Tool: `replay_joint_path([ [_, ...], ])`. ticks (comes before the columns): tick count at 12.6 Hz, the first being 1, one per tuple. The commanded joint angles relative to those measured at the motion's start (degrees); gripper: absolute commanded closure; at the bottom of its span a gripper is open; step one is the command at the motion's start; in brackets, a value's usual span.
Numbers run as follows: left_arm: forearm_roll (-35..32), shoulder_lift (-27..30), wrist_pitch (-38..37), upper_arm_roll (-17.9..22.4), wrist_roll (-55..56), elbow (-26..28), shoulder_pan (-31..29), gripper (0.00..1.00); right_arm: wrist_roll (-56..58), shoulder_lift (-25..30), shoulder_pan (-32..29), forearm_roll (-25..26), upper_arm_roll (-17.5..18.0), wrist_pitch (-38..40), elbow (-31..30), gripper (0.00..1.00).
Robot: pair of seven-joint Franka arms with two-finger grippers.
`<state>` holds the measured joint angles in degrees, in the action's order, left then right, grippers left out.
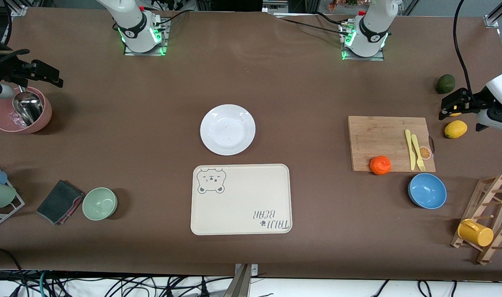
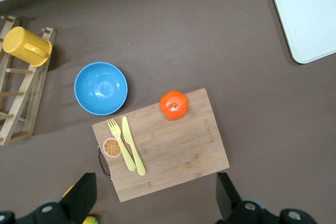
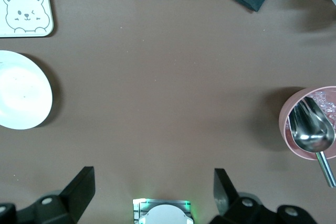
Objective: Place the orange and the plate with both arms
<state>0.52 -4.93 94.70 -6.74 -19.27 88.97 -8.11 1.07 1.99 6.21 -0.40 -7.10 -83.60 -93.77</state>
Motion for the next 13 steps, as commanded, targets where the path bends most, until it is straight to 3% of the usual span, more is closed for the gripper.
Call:
replay_joint_path([
  [1, -0.26, 0.71, 1.10, -0.20, -1.12, 1.12, -0.41, 0.00, 0.25, -0.50, 0.03, 0.57, 0.15, 0.54, 1.31, 0.00],
  [8, 0.00, -0.68, 1.01, -0.20, -1.03, 1.03, -0.24, 0.00, 0.25, -0.41, 0.03, 0.57, 0.24, 0.36, 1.31, 0.00],
  [10, 4.20, -4.37, 1.01, -0.38, -0.34, 1.12, 0.64, 0.00, 0.25, -0.41, 0.03, 0.57, 0.24, 0.19, 1.31, 0.00],
  [13, 5.02, -12.52, 1.10, -0.38, 0.28, 0.16, 4.58, 0.00, 0.25, -0.41, 0.12, 0.57, 0.24, -0.08, 1.31, 0.00],
])
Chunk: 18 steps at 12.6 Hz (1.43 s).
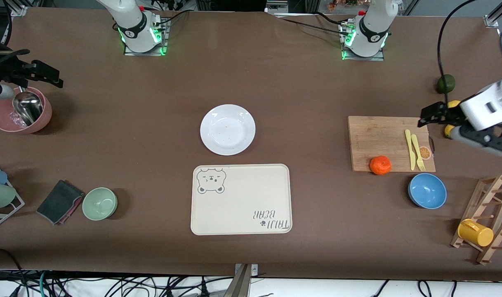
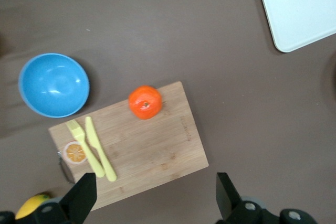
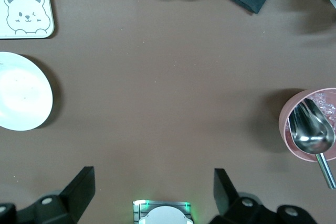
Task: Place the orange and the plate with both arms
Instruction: 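Reach the left gripper down to the orange on the cutting board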
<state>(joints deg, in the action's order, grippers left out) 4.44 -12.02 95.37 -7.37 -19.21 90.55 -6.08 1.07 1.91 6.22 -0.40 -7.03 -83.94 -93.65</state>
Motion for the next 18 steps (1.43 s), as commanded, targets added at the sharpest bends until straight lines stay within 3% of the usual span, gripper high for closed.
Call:
replay_joint_path([
  [1, 0.41, -7.47, 0.60, 0.33, 0.48, -0.91, 3.09, 0.00, 0.25, -0.41, 0.11, 0.57, 0.17, 0.18, 1.19, 0.00],
  [5, -4.06, -12.40, 13.75, 0.25, 0.40, 4.88, 3.10, 0.00, 0.25, -0.41, 0.02, 0.49, 0.17, 0.18, 1.19, 0.00],
  [7, -8.81, -14.34, 16.68, 0.25, 0.49, 5.69, 3.01, 0.00, 0.25, -0.41, 0.02, 0.49, 0.17, 0.18, 1.19, 0.00],
  [11, -9.71, -17.33, 23.35, 0.51, 0.49, 8.32, 2.31, 0.00, 0.25, -0.41, 0.02, 0.49, 0.17, 0.27, 1.19, 0.00],
  [18, -14.28, -20.32, 24.69, 0.60, 4.51, 9.82, 2.65, 0.00, 0.25, -0.32, 0.19, 0.49, 0.17, 0.09, 1.19, 0.00],
])
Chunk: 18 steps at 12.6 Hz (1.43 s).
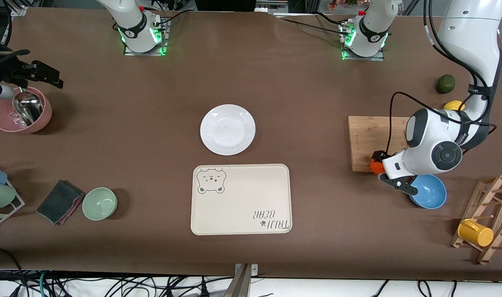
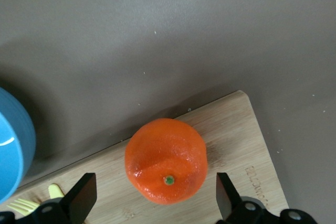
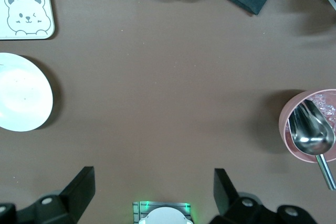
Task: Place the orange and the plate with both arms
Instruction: 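Reach the left gripper down to the orange on the cutting board, then close the left gripper on the orange and lift it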
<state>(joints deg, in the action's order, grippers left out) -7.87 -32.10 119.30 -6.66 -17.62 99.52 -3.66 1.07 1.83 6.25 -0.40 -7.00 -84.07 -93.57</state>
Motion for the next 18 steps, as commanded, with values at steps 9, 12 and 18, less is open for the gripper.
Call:
replay_joint_path([
  [9, -1.97, -4.02, 2.43, -0.10, 5.14, 0.85, 0.49, 0.00, 0.33, -0.34, -0.01, 0.31, 0.06, -0.39, 1.11, 0.00],
  [12, -1.97, -4.37, 2.08, -0.19, 5.14, 0.85, 0.58, 0.42, 0.33, -0.34, -0.19, 0.22, -0.20, -0.48, 1.11, 0.00],
  [18, -1.18, 0.11, -5.56, -6.66, 18.70, -0.64, 2.16, 0.85, 0.33, -0.34, -0.28, 0.31, -0.20, -0.48, 1.11, 0.00],
])
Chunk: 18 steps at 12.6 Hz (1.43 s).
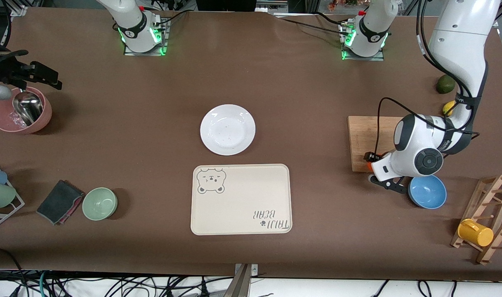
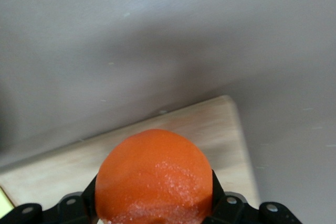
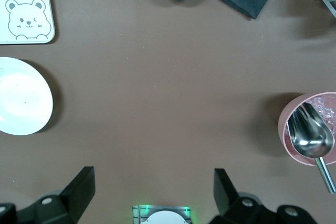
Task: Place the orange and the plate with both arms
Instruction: 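Close the left gripper on the orange and lift it, then carry the orange with the left gripper onto the white plate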
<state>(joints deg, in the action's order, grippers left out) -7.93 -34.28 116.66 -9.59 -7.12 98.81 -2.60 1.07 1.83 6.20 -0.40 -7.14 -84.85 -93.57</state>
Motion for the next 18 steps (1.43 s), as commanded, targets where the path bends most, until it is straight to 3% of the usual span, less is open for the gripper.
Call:
replay_joint_path([
  [1, -1.03, 2.11, -3.01, -7.34, 15.39, 0.07, 1.20, 0.85, 0.33, -0.33, -0.31, 0.31, -0.07, 0.30, 1.11, 0.00],
  [3, -1.29, 0.98, -2.66, -12.45, 34.18, -1.24, 5.12, 0.85, 0.33, -0.33, -0.31, 0.31, -0.07, 0.30, 1.11, 0.00],
  [5, -0.95, -0.43, -2.49, -12.56, 47.92, -3.78, 14.16, 0.85, 0.33, -0.33, -0.39, 0.31, -0.07, 0.30, 1.11, 0.00],
  [9, 1.08, -8.16, 0.92, -12.38, 71.66, -14.76, 29.90, 0.85, 0.33, -0.33, -0.66, 0.40, -0.16, 0.39, 1.02, 0.00],
  [13, 0.99, -13.69, 18.39, -12.29, 83.13, -16.01, 37.31, 0.85, 0.33, -0.33, -0.66, 0.40, -0.16, 0.39, 1.02, 0.00],
  [16, 0.73, -17.83, 21.95, -12.03, 83.76, -18.12, 39.69, 0.78, 0.33, -0.33, -0.39, 0.49, -0.16, 0.39, 1.02, 0.00],
  [17, 0.73, -18.01, 21.95, -11.94, 83.76, -18.13, 39.95, 0.43, 0.33, -0.33, -0.31, 0.49, -0.07, 0.39, 1.02, 0.00],
  [18, 0.64, -18.02, 21.95, -11.94, 83.32, -18.21, 39.96, 0.00, 0.33, -0.33, -0.31, 0.49, -0.07, 0.39, 1.02, 0.00],
])
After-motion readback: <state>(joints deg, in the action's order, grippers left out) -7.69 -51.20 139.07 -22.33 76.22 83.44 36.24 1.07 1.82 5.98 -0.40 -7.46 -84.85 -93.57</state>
